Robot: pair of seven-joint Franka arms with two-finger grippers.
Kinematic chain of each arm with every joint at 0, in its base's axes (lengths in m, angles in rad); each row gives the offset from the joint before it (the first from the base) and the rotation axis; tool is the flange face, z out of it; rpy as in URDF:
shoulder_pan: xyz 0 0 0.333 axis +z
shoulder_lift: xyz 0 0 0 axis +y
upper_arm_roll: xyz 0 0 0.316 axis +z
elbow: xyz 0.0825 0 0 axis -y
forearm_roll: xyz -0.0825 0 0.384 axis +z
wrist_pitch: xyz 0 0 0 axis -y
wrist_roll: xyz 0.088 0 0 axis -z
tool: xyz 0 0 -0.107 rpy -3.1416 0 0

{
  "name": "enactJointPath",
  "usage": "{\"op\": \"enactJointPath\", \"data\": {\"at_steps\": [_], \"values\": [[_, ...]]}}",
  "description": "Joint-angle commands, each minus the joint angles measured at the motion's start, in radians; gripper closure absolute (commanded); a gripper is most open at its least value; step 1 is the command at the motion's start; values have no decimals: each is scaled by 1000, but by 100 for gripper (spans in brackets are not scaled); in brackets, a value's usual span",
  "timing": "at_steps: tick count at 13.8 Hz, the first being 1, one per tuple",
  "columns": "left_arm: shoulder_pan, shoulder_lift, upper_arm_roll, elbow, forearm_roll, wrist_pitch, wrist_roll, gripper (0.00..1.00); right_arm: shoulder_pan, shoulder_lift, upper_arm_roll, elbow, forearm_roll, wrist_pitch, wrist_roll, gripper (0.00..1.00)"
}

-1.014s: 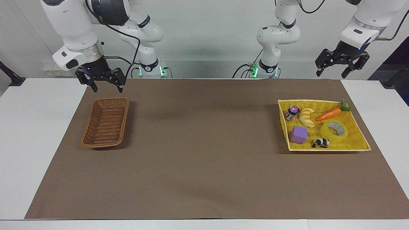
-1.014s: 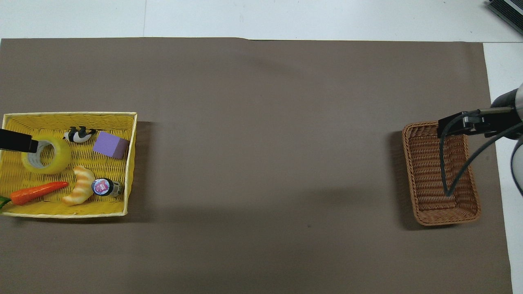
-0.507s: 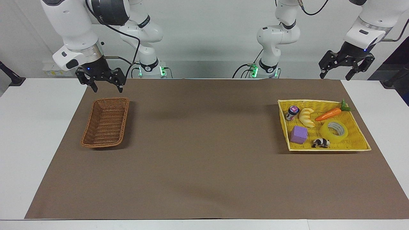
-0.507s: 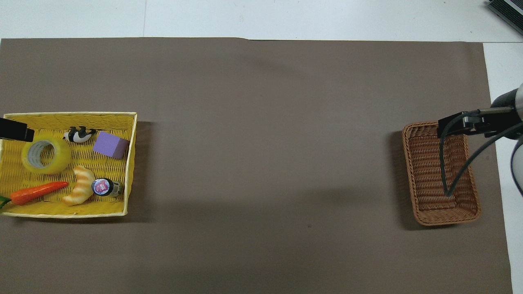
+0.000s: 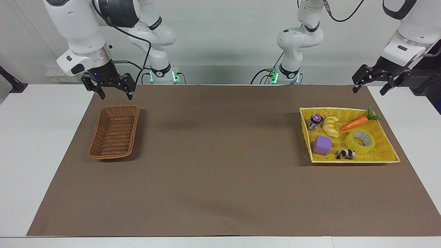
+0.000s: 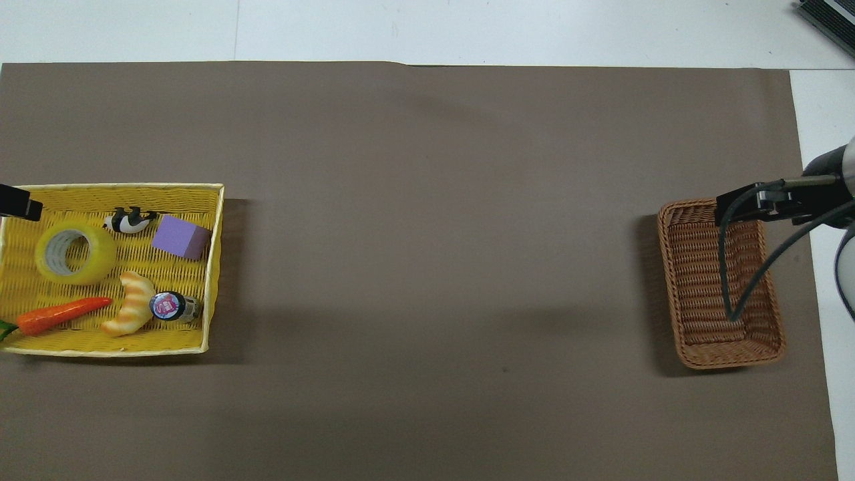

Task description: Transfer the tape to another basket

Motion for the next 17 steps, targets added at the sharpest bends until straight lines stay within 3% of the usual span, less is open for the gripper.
{"op": "enactJointPath", "data": {"at_steps": [1, 8, 17], "values": [[51, 65, -4, 32, -31, 39, 63, 0, -15, -22, 9, -29, 15, 23, -4, 0], [168, 146, -1, -25, -42, 188, 310, 0, -31, -19, 7, -28, 15, 25, 0, 0], [303, 180, -1, -331, -42, 515, 482, 0, -18, -34, 24, -18, 13, -35, -12, 0]]}}
